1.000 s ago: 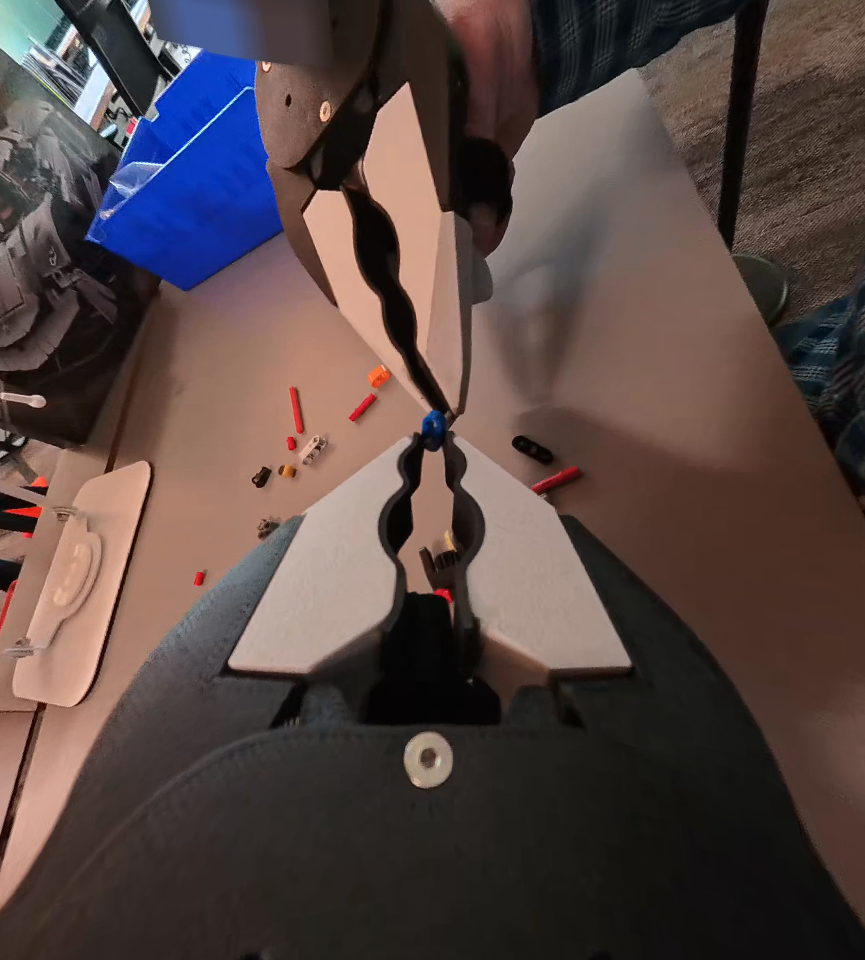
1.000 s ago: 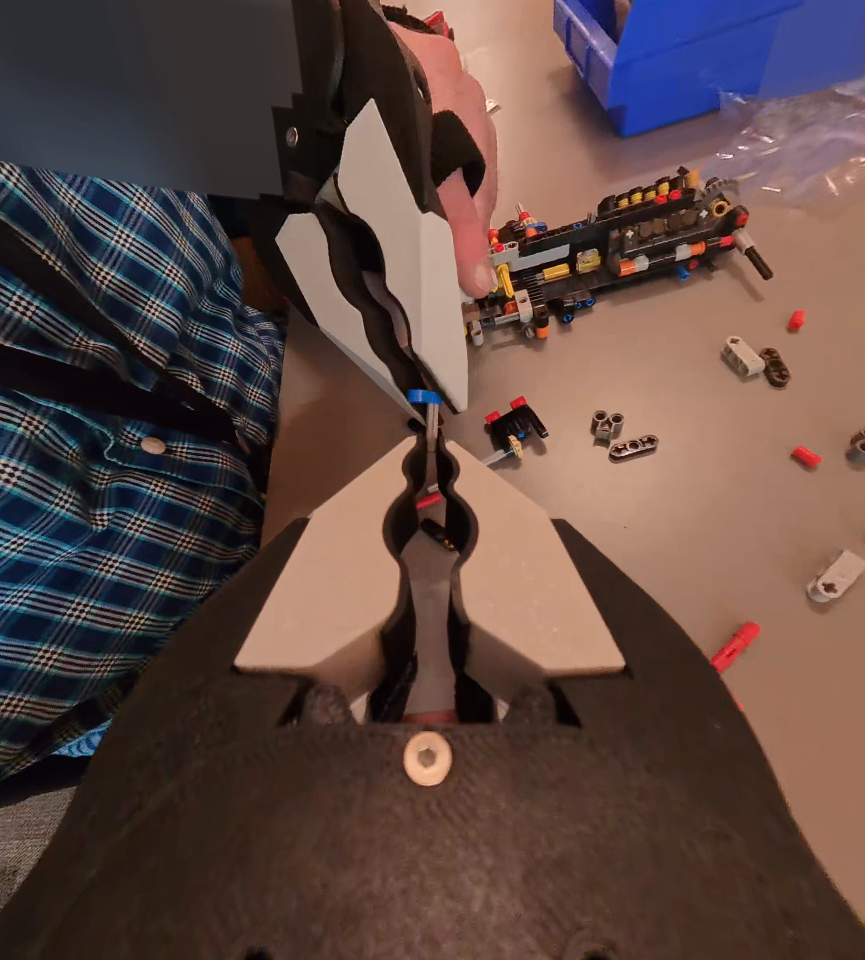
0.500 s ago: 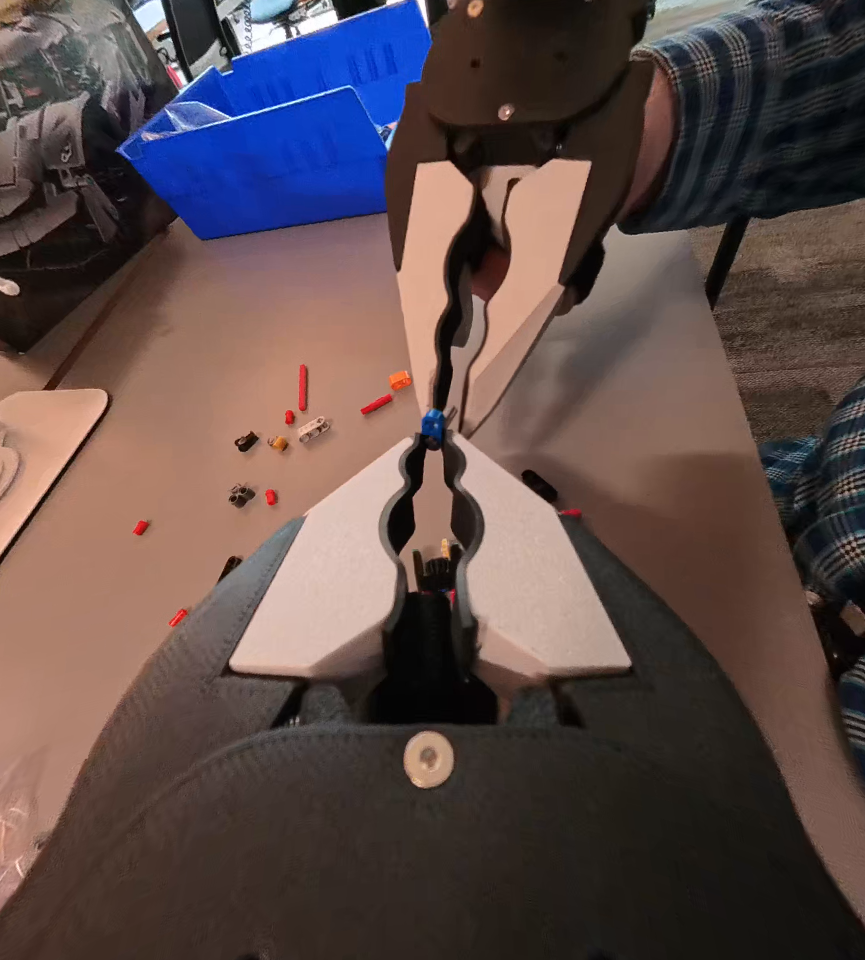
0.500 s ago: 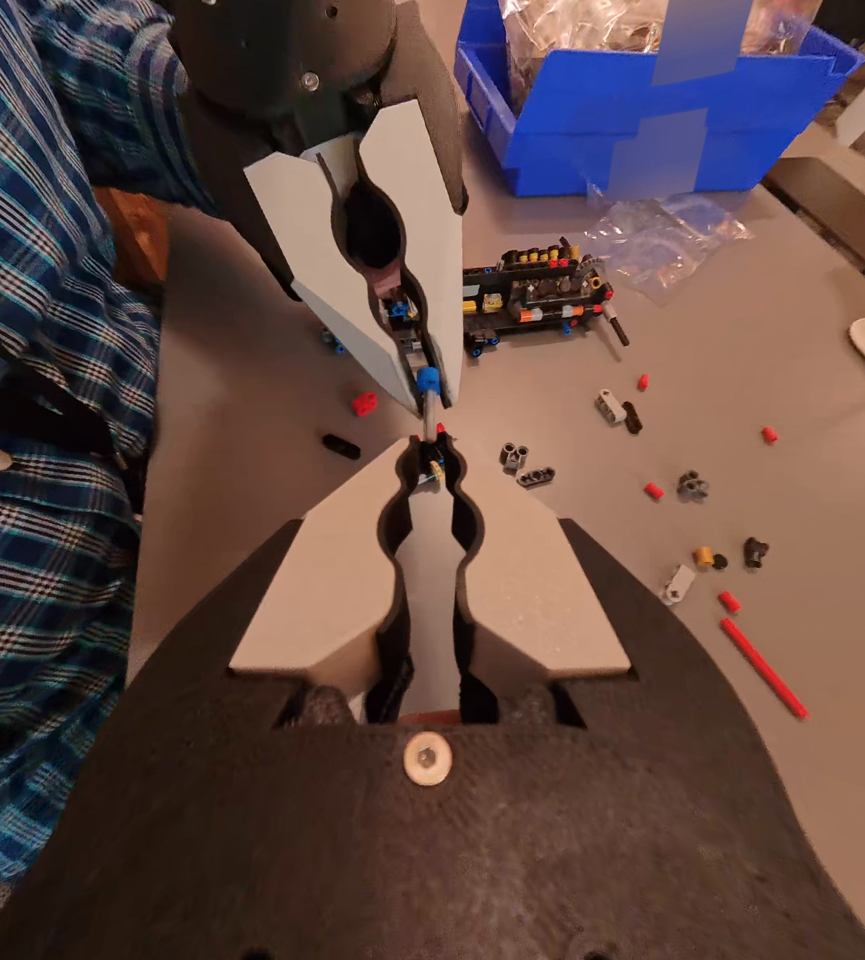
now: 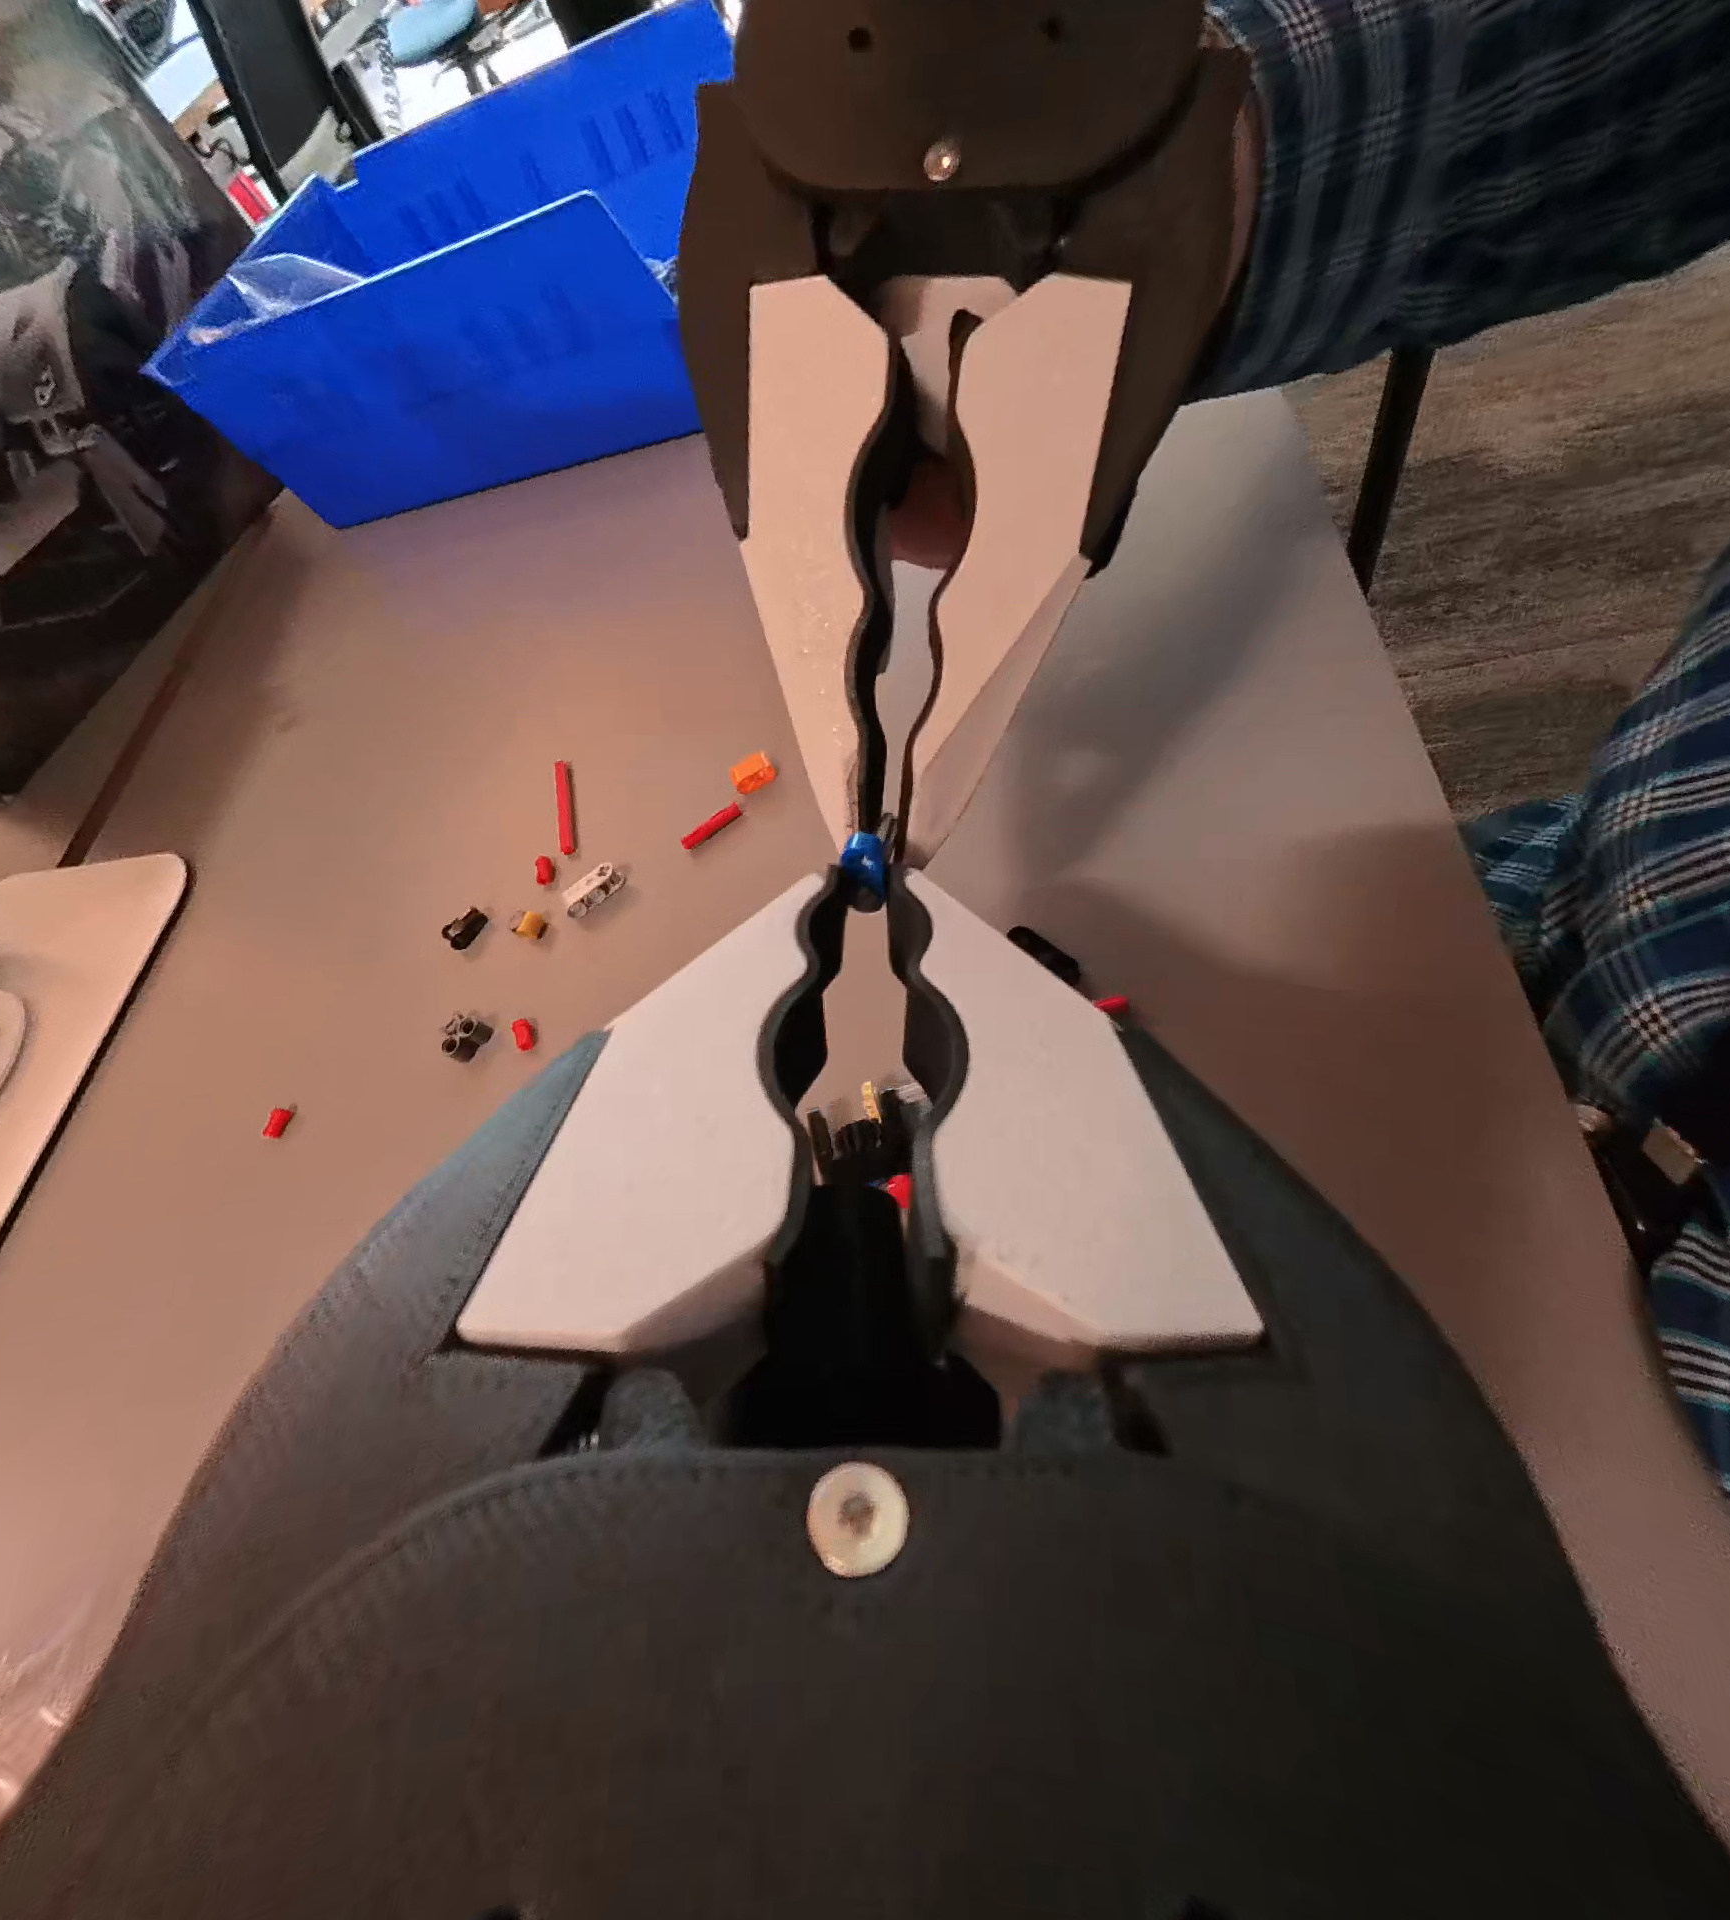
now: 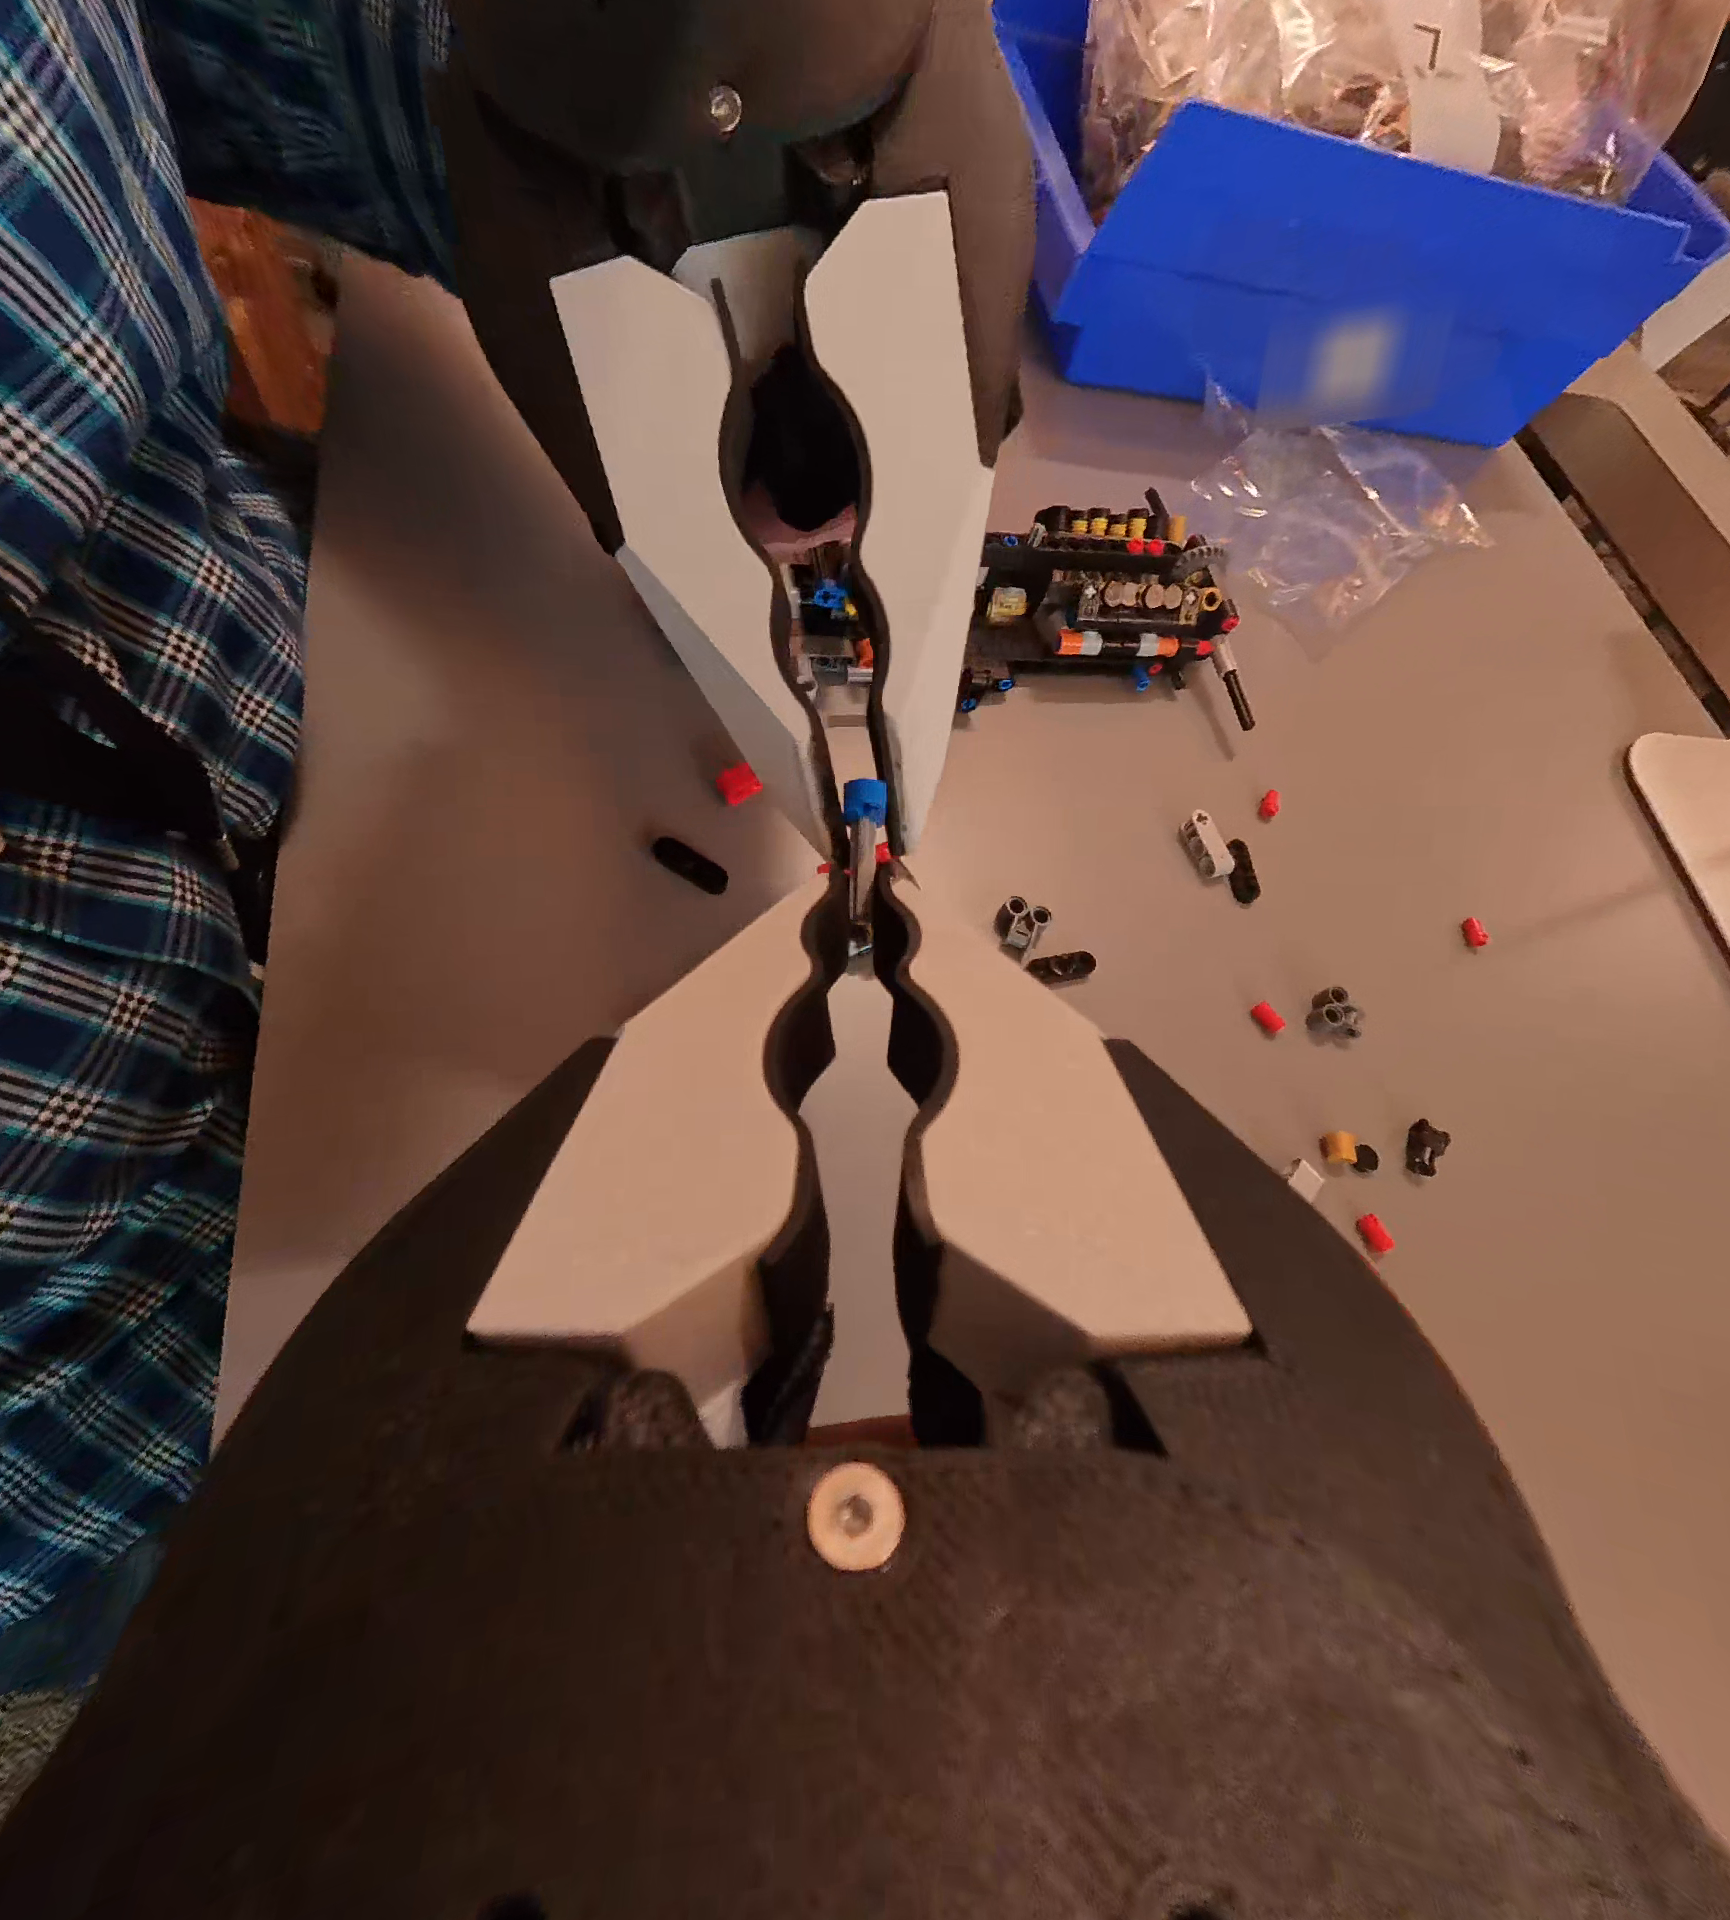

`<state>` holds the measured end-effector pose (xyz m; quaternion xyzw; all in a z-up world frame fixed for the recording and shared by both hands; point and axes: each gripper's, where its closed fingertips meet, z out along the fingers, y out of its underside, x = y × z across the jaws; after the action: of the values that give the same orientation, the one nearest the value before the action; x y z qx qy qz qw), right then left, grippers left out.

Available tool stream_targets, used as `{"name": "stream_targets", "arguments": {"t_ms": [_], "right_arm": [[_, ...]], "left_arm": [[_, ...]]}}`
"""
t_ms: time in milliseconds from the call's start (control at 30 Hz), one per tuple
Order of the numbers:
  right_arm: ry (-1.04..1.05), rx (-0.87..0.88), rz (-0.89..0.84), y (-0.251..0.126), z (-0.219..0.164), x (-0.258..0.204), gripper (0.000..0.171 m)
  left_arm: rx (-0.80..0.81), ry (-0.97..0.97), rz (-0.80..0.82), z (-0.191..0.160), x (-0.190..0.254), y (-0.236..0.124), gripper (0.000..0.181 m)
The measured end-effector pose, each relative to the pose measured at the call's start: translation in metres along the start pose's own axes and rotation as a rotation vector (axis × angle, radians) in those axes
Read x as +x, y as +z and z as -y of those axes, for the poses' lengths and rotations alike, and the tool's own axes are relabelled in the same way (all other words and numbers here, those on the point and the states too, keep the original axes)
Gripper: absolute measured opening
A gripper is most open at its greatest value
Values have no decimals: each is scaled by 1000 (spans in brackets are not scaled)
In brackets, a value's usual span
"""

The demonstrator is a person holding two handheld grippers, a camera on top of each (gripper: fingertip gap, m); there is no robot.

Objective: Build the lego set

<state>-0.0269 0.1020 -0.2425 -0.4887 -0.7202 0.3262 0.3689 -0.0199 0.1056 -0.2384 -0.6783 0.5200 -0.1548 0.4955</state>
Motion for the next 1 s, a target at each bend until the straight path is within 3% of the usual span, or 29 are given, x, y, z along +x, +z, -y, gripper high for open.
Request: {"name": "stream_targets", "arguments": {"t_ms": [333, 433, 467, 600, 767, 1000], "right_arm": [[42, 133, 26, -13, 15, -2, 1], [109, 149, -29, -31, 2, 15, 1], [120, 150, -16, -31, 1, 14, 1], [27, -5, -35, -16, -25, 14, 1], [-56, -246, -75, 2, -76, 14, 1], [-29, -284, -81, 6, -85, 13, 17]], "left_arm": [[95, -70, -23, 15, 0, -12, 6], [131, -225, 21, 6, -33, -38, 5], [109, -194, 27, 3, -33, -40, 5], [-36, -143, 39, -19, -23, -29, 6], [-85, -151, 115, -29, -26, -27, 6], [-213, -16, 185, -45, -17, -14, 6]]}}
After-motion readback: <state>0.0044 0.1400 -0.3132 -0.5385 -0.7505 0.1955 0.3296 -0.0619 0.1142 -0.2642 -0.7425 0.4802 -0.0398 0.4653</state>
